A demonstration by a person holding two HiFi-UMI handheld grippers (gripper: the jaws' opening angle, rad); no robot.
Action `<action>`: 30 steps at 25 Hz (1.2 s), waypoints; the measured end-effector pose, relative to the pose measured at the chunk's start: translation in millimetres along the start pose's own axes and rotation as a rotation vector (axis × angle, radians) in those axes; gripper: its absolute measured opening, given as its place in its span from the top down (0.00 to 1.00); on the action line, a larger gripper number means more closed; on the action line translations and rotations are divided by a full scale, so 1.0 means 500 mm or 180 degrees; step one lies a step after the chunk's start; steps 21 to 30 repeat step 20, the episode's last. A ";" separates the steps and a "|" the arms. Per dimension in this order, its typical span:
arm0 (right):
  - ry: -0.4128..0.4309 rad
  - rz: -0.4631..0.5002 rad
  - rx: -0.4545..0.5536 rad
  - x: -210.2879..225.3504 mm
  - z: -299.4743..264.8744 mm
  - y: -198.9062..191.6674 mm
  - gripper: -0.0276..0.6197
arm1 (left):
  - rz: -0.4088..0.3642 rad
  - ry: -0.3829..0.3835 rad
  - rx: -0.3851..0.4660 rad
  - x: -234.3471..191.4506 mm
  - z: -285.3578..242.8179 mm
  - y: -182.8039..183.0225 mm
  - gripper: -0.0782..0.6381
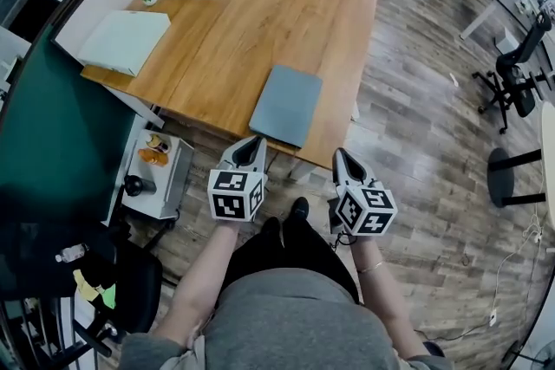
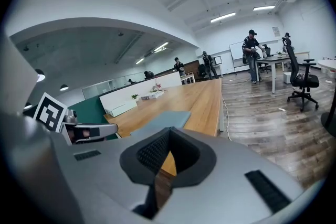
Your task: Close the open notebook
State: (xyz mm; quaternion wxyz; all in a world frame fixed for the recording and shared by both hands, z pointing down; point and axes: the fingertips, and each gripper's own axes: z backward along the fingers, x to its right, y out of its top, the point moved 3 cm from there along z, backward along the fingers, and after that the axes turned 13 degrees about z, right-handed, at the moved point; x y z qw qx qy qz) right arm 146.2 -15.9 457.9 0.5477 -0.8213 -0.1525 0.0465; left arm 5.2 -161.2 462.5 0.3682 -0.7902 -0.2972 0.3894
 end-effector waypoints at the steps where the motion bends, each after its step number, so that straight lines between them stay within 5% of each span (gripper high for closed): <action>1: -0.0012 0.0000 0.0009 0.001 0.001 0.001 0.95 | -0.0001 -0.0007 0.0006 0.001 0.000 0.002 0.84; 30: -0.0191 -0.0021 0.0054 -0.002 0.023 0.001 0.95 | -0.0059 -0.0160 0.0037 0.012 0.009 0.020 0.84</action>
